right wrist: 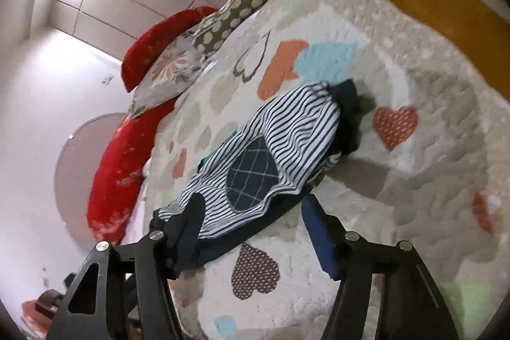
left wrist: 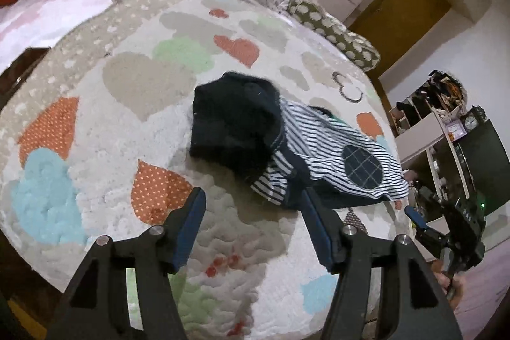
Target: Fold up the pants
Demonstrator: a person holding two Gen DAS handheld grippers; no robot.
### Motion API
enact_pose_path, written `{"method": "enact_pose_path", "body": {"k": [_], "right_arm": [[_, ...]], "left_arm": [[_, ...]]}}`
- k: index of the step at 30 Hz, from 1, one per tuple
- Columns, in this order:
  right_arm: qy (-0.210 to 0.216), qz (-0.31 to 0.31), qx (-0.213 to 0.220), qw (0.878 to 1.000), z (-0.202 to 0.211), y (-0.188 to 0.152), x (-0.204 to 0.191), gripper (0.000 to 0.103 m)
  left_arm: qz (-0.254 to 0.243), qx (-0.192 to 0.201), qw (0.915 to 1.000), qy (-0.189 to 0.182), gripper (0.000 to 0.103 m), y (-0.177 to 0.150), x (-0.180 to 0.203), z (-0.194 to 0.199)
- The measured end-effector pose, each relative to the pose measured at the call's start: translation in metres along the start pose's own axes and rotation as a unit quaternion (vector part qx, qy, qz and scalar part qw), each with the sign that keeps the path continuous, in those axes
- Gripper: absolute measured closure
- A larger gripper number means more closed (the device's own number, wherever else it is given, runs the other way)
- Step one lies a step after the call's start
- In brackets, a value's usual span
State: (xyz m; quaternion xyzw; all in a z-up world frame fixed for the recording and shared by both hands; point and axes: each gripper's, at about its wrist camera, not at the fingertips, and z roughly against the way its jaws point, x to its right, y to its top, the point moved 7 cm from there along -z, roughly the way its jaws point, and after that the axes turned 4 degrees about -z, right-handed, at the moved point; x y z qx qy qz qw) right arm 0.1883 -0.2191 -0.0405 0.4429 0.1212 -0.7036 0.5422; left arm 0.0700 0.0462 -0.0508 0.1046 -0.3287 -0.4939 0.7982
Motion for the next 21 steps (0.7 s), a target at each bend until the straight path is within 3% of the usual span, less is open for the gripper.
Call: {"method": "enact_pose_path", "body": {"k": [3, 10, 12, 16, 19, 21], "right_arm": [[-0.005, 0.005, -0.020, 1.000, -0.013, -0.005, 0.006, 0.044], [-0.033, -0.011, -0.036, 0.999, -0.042, 0.000, 0.019, 0.044], [-0.060, -0.007, -0.033, 0.998, -0.049, 0.005, 0.022, 0.046], [-0.103, 0.010, -0.023, 0.994, -0.058, 0.012, 0.021, 0.064], [-0.113, 0.021, -0.019, 0.993, -0.057, 0.012, 0.018, 0.069], [-0.115, 0.023, -0.017, 0.993, -0.054, 0.011, 0.019, 0.069]], "left_arm": [[0.012, -0.018, 0.9995, -0.021, 0.042, 0.001, 0.000, -0.011], [0.030, -0.047, 0.9971, -0.051, 0.042, 0.010, 0.007, -0.031], [0.025, -0.052, 0.9974, -0.044, 0.042, 0.015, 0.010, -0.041], [-0.008, -0.062, 0.9980, 0.004, 0.043, 0.024, 0.012, -0.064], [-0.031, -0.083, 0.9957, 0.028, 0.091, 0.026, 0.012, -0.078], [-0.028, -0.089, 0.9954, 0.024, 0.091, 0.027, 0.010, -0.080]]}}
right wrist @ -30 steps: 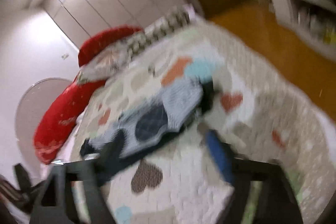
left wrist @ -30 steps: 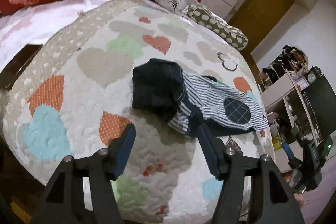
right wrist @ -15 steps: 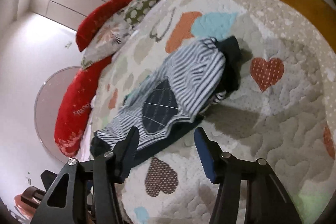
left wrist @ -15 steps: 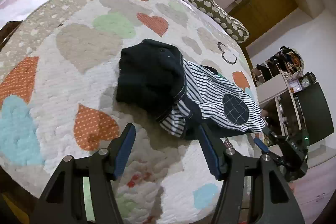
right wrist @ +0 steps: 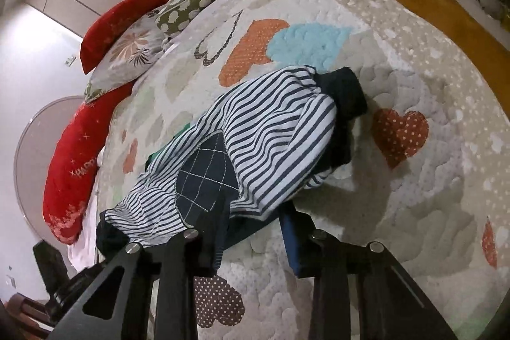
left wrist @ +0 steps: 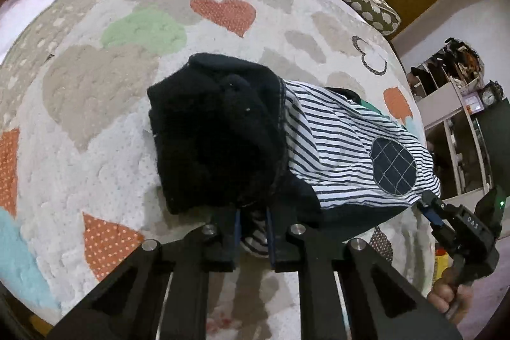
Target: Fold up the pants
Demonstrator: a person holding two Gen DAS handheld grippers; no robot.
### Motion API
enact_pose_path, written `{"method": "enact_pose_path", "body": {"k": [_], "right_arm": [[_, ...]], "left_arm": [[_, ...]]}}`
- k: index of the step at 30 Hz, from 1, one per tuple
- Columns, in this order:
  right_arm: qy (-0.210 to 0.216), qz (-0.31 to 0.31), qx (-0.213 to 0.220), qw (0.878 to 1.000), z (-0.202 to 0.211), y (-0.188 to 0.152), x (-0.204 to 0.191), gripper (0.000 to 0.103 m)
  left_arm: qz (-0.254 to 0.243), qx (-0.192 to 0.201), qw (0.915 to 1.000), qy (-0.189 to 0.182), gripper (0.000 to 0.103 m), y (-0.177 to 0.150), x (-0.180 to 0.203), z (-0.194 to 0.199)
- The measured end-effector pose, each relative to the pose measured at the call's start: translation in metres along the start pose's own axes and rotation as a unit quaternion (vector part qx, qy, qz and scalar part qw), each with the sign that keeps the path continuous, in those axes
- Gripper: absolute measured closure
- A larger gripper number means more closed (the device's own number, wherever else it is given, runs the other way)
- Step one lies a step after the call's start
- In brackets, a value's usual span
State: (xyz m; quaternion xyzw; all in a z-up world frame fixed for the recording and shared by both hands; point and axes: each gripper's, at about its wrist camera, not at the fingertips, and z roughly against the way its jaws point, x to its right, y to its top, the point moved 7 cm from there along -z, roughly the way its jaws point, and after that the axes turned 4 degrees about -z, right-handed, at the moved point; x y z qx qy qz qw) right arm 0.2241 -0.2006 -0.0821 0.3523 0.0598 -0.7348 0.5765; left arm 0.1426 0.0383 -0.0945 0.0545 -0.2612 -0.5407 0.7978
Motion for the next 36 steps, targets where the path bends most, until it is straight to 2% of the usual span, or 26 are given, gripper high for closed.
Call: {"method": "enact_pose_path", "body": {"k": [4, 8, 12, 15, 16, 19, 21, 24, 25, 26, 28, 32, 34, 35, 36], "right_arm": [[-0.006, 0.004, -0.003, 1.000, 0.002, 0.000, -0.004, 0.068], [0.014, 0.004, -0.005, 1.000, 0.007, 0.000, -0.014, 0.067], [0.068, -0.013, -0.021, 0.997, 0.011, -0.004, -0.022, 0.067], [0.114, -0.042, -0.053, 0.991, 0.003, -0.011, -0.022, 0.067], [0.114, -0.046, -0.059, 0.991, 0.001, -0.014, -0.021, 0.067], [0.111, -0.053, -0.066, 0.990, -0.002, -0.021, -0.020, 0.067], [0.124, -0.054, -0.067, 0.989, -0.001, -0.026, -0.025, 0.067], [0.098, -0.046, -0.058, 0.992, -0.006, -0.025, -0.028, 0.065], [0.078, -0.043, -0.054, 0.995, -0.012, -0.021, -0.028, 0.064], [0.060, -0.042, -0.051, 0.996, -0.016, -0.018, -0.026, 0.059], [0.018, -0.047, -0.038, 0.998, -0.026, -0.009, -0.019, 0.054], [0.000, -0.053, -0.033, 0.998, -0.040, 0.002, -0.015, 0.053], [-0.013, -0.027, -0.028, 0.999, -0.038, 0.005, -0.020, 0.064], [-0.013, -0.012, -0.022, 1.000, -0.035, 0.007, -0.024, 0.083], [-0.012, 0.002, -0.015, 1.000, -0.031, 0.009, -0.029, 0.090]], "left_arm": [[0.005, 0.004, 0.9999, -0.009, 0.091, 0.002, 0.000, 0.006], [0.015, 0.000, 0.9996, -0.025, 0.091, 0.002, -0.002, 0.011], [0.036, 0.004, 0.9982, -0.047, 0.091, -0.001, -0.007, 0.021], [0.057, 0.010, 0.9954, -0.077, 0.091, -0.010, -0.005, 0.035], [0.054, 0.014, 0.9946, -0.087, 0.088, -0.014, -0.001, 0.042], [0.040, 0.019, 0.9932, -0.108, 0.062, -0.023, 0.015, 0.050], [0.037, 0.014, 0.9910, -0.127, 0.060, -0.025, 0.024, 0.046], [0.053, -0.006, 0.9873, -0.150, 0.060, -0.027, 0.032, 0.033], [0.057, -0.011, 0.9860, -0.156, 0.060, -0.028, 0.033, 0.029], [0.061, -0.015, 0.9853, -0.159, 0.059, -0.028, 0.035, 0.025], [0.069, -0.014, 0.9864, -0.148, 0.058, -0.027, 0.034, 0.019], [0.084, -0.021, 0.9864, -0.140, 0.057, -0.018, 0.034, 0.005], [0.087, -0.026, 0.9869, -0.134, 0.057, -0.014, 0.034, -0.001], [0.087, -0.026, 0.9870, -0.132, 0.057, -0.012, 0.036, -0.004], [0.085, -0.026, 0.9875, -0.131, 0.057, -0.010, 0.039, -0.007]]}}
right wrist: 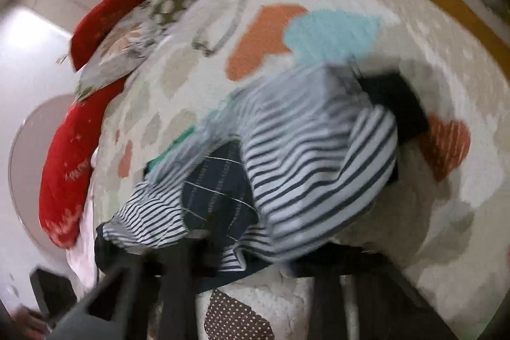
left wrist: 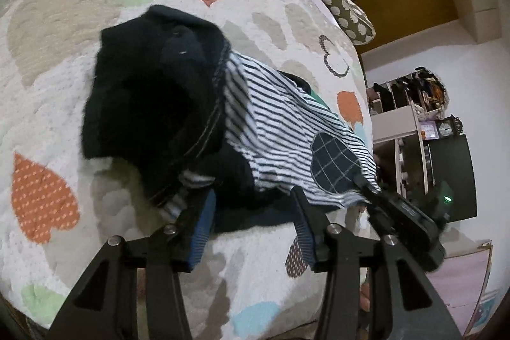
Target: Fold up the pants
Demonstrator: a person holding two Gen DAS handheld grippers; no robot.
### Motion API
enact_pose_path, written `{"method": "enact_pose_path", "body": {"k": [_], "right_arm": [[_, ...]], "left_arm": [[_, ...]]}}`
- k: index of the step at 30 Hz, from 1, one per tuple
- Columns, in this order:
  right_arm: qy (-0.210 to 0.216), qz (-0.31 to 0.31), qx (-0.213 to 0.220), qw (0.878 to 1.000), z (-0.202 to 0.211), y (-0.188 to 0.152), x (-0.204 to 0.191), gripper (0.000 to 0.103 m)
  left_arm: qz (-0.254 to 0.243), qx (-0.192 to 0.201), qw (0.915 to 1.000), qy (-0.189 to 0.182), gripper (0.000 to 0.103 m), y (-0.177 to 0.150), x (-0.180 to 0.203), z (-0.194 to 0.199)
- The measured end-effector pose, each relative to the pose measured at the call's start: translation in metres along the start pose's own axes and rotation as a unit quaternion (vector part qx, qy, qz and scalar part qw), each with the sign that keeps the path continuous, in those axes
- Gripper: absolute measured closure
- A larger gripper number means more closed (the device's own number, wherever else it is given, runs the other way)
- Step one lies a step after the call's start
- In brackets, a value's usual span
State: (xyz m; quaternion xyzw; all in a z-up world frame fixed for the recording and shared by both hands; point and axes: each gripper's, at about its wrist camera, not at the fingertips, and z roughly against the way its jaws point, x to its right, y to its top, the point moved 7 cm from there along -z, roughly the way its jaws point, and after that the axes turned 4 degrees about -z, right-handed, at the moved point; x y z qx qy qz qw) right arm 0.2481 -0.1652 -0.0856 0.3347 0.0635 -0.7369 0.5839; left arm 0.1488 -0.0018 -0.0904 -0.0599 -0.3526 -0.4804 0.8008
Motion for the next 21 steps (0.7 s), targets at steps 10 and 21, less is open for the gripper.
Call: {"method": "enact_pose_path", "body": {"k": [10, 21], "right_arm": [[0.026, 0.066, 0.041, 0.997, 0.041, 0.008, -0.032, 0.099], [0.013, 0.110, 0.052, 0.993, 0.029, 0.053, -0.073, 0.098]], "left_arm": [[0.034, -0.023, 0.9990, 0.017, 0.096, 0.011, -0.017, -0.021], [0.030, 0.023, 0.9991, 0.021, 0.096, 0.087, 0.000, -0.008]]}}
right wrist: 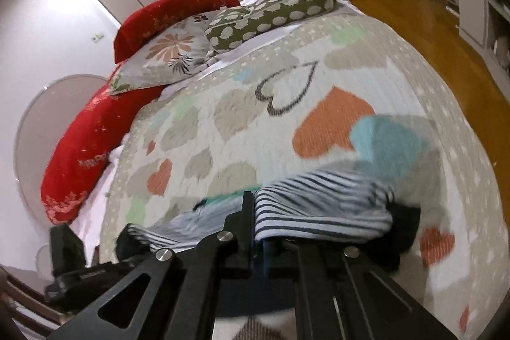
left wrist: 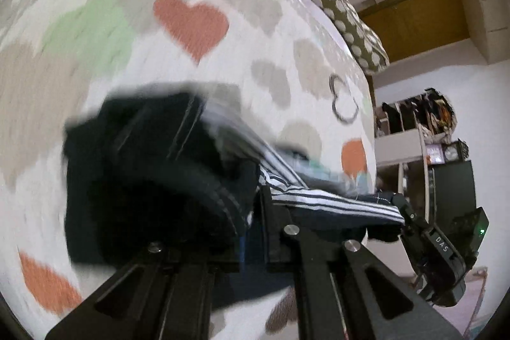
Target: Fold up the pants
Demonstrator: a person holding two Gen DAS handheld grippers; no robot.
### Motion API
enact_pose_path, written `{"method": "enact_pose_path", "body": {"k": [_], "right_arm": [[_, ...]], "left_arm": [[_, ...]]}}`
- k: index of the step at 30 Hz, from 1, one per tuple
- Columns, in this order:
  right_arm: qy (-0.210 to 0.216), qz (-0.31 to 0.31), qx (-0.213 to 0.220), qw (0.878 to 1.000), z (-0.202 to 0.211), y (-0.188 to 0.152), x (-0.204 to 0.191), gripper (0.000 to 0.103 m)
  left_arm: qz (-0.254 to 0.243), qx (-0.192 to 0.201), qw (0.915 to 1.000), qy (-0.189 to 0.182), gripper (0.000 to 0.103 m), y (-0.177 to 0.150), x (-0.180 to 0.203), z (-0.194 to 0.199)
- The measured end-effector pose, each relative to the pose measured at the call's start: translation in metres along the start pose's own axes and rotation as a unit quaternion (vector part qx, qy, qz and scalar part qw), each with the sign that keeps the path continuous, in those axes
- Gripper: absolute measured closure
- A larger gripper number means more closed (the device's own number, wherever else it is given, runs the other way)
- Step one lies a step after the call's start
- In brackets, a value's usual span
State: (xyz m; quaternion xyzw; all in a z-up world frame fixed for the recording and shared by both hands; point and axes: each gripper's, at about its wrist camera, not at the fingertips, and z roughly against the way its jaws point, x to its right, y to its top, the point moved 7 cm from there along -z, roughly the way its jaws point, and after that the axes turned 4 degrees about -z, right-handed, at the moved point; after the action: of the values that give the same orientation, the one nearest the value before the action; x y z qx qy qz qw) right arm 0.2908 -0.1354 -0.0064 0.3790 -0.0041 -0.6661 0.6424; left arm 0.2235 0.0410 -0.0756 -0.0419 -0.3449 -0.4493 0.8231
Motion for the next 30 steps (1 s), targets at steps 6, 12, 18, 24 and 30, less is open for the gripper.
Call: {"method": "enact_pose_path", "body": {"k": [6, 12, 18, 24, 30], "right_arm": [[-0.043, 0.005, -0.001, 0.999, -0.056, 0.051, -0.006, 0.057], [-0.062, -0.002, 0.046, 0.997, -0.032, 0.086, 0.016, 0.029], [-0.061, -0.035, 0.047, 0.996, 0.018, 0.070, 0.067, 0.027], [-0.035, -0.059, -0.005, 0.998, 0.023, -0.002, 0.106, 0.026], [-0.040, -0.091, -0.035, 0.994, -0.008, -0.039, 0.126, 0.026]], "left_arm": [[0.014, 0.018, 0.9995, 0.023, 0.095, 0.061, -0.004, -0.008], [-0.008, 0.073, 0.9973, -0.003, 0.049, 0.074, 0.001, 0.041], [-0.036, 0.076, 0.9964, 0.012, 0.026, 0.039, -0.023, 0.072], [-0.089, 0.039, 0.9900, 0.102, 0.022, -0.020, -0.072, 0.057], [-0.124, 0.037, 0.9853, 0.112, 0.006, -0.035, -0.067, 0.025]]}}
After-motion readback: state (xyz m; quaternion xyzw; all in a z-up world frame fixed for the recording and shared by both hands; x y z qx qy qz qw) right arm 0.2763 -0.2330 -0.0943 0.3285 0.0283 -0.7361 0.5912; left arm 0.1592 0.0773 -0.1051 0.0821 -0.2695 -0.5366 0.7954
